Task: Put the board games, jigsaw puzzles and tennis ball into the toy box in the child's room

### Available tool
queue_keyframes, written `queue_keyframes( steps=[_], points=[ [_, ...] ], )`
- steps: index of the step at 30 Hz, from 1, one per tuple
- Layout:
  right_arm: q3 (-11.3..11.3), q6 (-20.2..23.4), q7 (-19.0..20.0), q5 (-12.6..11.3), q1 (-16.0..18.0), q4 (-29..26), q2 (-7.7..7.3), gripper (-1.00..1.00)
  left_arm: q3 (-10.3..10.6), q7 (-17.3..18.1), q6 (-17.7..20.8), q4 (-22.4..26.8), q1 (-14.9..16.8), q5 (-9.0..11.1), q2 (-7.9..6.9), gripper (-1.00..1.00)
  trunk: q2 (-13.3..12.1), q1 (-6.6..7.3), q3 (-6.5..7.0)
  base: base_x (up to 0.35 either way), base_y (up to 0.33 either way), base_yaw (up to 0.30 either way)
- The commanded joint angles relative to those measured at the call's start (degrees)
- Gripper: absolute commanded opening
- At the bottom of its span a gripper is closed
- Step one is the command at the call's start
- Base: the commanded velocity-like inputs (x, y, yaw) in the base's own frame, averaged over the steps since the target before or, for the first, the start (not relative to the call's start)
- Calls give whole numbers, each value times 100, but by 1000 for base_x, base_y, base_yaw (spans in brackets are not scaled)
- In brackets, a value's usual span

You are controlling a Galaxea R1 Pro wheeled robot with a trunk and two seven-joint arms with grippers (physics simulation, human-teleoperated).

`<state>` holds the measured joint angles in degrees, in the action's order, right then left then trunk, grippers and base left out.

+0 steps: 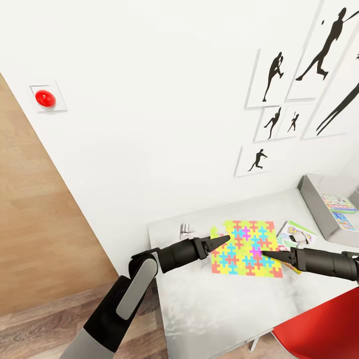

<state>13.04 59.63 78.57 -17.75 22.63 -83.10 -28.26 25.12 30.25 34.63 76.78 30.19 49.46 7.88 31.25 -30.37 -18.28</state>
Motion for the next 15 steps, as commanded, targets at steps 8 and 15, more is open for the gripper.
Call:
queue_keyframes(
  steps=[8,15],
  points=[
    [84,37,9,-12,21,30,-15,-100,-50,-103,44,20,0,2,-58,100,8,-2,-9,0,0,0],
    [337,37,9,-14,38,54,-26,-100,-175,-133,44,33,-29,-6,-129,100,8,-2,-9,0,0,0]
  ],
)
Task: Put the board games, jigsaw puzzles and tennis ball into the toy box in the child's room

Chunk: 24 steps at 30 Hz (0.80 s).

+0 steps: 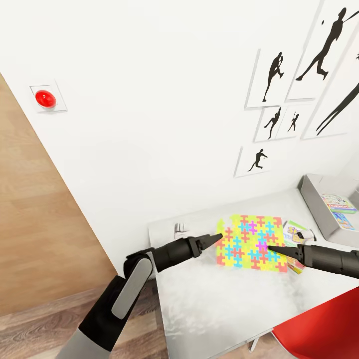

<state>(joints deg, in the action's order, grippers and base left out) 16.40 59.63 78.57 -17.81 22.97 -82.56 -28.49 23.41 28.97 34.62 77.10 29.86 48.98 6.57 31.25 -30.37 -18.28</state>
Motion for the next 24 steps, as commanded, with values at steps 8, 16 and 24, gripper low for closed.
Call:
queue_keyframes(
  steps=[8,16,24],
  points=[
    [523,37,9,0,9,15,-6,-100,-207,7,44,98,-41,46,-132,100,8,-2,-9,0,0,0],
    [846,37,9,4,-10,19,-7,-100,-290,4,49,245,-105,43,-265,100,8,-2,-9,0,0,0],
    [933,37,9,5,-15,20,-7,-100,-316,-9,53,296,-129,40,-301,100,8,-2,-9,0,0,0]
  ],
)
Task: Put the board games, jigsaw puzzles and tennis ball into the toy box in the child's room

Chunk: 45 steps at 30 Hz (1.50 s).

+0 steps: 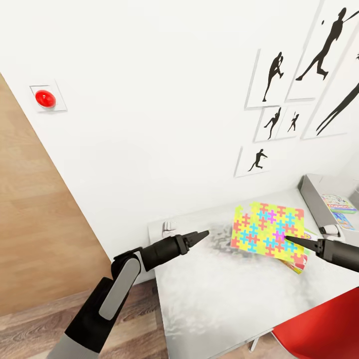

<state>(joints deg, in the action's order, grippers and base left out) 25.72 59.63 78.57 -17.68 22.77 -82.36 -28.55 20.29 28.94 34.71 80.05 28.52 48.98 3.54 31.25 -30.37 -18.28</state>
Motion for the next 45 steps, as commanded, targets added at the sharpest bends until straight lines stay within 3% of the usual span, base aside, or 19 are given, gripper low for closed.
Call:
queue_keyframes(
  steps=[1,22,27,37,42,45],
  points=[
    [9,37,10,-7,5,0,-2,-100,-5,-6,44,5,2,39,-1,100,8,-2,-9,0,0,0],
    [73,37,10,-16,-11,-31,7,-100,5,-27,45,25,-4,33,-5,100,8,-2,-9,-42,-24,-1],
    [244,37,-6,-5,-17,-49,60,-100,20,-32,43,29,-1,31,6,100,8,-2,-9,-207,-138,-105],
    [338,37,-3,-9,-20,-77,52,-100,15,-32,47,36,2,37,13,100,8,-2,-9,-143,-106,-200],
    [700,37,8,-28,-33,-122,28,-100,4,-52,114,74,3,60,-1,100,8,-2,-9,-9,-7,-45],
    [744,37,9,-30,-34,-127,27,-100,6,-129,160,92,4,79,0,100,8,-2,-9,-3,-3,-16]
  ],
)
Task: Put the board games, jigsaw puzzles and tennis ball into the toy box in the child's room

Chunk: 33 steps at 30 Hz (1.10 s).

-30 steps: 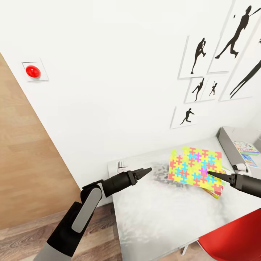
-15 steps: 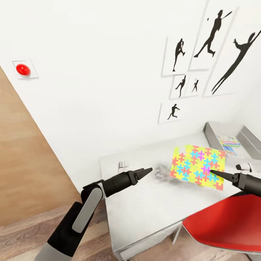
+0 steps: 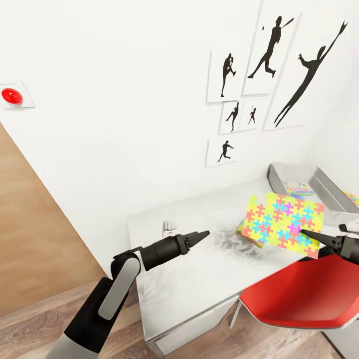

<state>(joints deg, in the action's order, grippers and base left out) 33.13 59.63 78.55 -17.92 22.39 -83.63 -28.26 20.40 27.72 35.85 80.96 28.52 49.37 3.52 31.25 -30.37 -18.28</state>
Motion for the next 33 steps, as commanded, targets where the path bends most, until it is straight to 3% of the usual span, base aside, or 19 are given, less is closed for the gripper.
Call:
queue_keyframes(
  steps=[1,13,26,33],
  points=[
    [18,37,10,-6,4,-6,-2,-100,-4,-45,85,9,6,50,3,100,8,-2,-9,-2,-2,-10],
    [77,37,11,2,-145,-312,37,-100,-2,-286,305,360,-21,23,10,100,8,-2,-9,0,-5,60],
    [227,37,7,3,-322,-595,7,-100,39,-508,316,454,-30,10,30,100,8,-2,-16,0,-217,195],
    [349,-274,55,-102,-327,-607,-6,-100,23,-545,317,463,-31,11,34,100,8,-2,-18,0,-70,25]
  ],
)
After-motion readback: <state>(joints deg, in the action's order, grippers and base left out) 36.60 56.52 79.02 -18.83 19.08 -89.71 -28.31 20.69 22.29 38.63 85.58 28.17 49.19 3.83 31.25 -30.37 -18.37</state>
